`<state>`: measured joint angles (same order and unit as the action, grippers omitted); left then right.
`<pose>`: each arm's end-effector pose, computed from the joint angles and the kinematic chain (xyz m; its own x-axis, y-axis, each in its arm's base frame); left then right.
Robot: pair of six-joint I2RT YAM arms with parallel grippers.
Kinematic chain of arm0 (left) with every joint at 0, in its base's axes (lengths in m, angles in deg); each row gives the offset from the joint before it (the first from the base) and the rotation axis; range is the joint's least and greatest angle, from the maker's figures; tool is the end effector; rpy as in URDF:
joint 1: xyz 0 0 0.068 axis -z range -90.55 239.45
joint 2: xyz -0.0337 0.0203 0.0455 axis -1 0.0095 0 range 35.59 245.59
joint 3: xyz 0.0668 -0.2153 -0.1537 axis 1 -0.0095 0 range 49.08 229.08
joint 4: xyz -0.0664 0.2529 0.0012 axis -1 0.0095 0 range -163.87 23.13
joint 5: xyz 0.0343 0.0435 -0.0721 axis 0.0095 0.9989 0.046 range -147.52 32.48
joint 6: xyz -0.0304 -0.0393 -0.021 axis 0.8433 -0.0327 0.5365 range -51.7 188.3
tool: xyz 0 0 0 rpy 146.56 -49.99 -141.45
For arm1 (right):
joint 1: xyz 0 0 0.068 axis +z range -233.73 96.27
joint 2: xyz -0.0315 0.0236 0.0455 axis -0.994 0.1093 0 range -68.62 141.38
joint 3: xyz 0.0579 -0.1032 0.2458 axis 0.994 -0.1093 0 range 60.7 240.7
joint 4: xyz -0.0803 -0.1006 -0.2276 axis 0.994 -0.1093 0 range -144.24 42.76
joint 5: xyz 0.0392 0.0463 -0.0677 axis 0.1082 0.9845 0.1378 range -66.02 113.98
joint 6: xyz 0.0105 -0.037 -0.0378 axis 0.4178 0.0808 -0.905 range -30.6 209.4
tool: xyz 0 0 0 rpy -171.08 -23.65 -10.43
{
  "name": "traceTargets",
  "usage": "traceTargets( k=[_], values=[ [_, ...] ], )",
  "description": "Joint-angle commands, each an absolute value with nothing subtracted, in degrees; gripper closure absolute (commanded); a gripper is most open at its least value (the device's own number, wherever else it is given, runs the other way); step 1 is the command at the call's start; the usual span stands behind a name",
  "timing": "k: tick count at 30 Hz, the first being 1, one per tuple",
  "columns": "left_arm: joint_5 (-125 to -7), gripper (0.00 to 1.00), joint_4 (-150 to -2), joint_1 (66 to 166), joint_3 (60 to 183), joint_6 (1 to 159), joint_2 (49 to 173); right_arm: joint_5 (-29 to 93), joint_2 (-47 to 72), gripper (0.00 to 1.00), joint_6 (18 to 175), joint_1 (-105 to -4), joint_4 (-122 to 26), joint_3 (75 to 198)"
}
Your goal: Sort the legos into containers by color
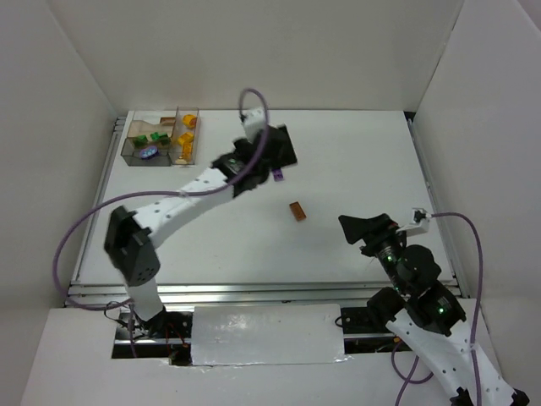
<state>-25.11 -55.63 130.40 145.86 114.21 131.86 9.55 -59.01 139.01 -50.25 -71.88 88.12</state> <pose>0.3089 -0.2428 0.4064 -0.2805 -0.5594 -0.7800 -0.0485 0.8198 -0.5706 0.0736 0.0380 0.2768 -0.3139 0.6767 -0.6660 -0.1369 0.6618 0.7370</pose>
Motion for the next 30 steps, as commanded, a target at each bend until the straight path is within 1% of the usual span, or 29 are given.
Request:
traceTargets(
  k=[1, 2, 4, 5, 9, 15, 16, 19, 23, 27, 30],
  values=[
    [-18.1, 0.01, -43.7, 139.0, 146.1, 127.8, 137.5, -1.2, -60.9, 0.0, 141.1, -50.4, -85.4, 93.4],
    [-16.5, 0.0, -40.2, 140.2, 147.3, 129.5, 141.0, -1.9, -60.8, 0.0, 141.0, -50.4, -88.3, 95.4],
    [-15.2, 0.01, -37.5, 143.1, 151.4, 132.7, 144.9, -3.2, -60.8, 0.0, 140.8, -50.4, -90.7, 97.3],
    [-15.1, 0.0, -35.0, 143.6, 153.1, 133.4, 149.1, -3.1, -60.9, 0.0, 140.6, -50.3, -91.6, 98.2],
    [-15.1, 0.01, -27.2, 143.9, 163.4, 137.6, 158.3, -0.7, -60.9, 0.0, 139.0, -50.3, -91.3, 99.3],
    [-17.3, 0.01, -27.1, 143.8, 165.3, 140.6, 164.5, 2.7, -59.5, 0.0, 136.9, -50.4, -89.7, 98.8],
    [-17.4, 0.03, -26.9, 143.8, 165.8, 140.8, 166.1, 2.9, -59.6, 0.0, 136.7, -50.4, -89.3, 98.7],
    [-17.4, 0.04, -25.5, 143.7, 168.3, 141.7, 168.6, 3.2, -60.2, 0.0, 136.2, -50.3, -89.0, 98.3],
    [-18.6, 0.08, -27.5, 143.4, 167.6, 140.5, 169.6, 4.0, -61.8, 0.0, 135.7, -50.4, -88.3, 97.7],
    [-19.1, 0.08, -26.2, 143.2, 167.0, 142.1, 171.6, 4.4, -62.0, 0.0, 135.4, -50.3, -87.9, 97.5],
    [-21.5, 0.14, -29.3, 142.5, 165.3, 140.7, 172.6, 5.1, -62.4, 0.0, 135.0, -50.3, -87.5, 97.3]
  ],
)
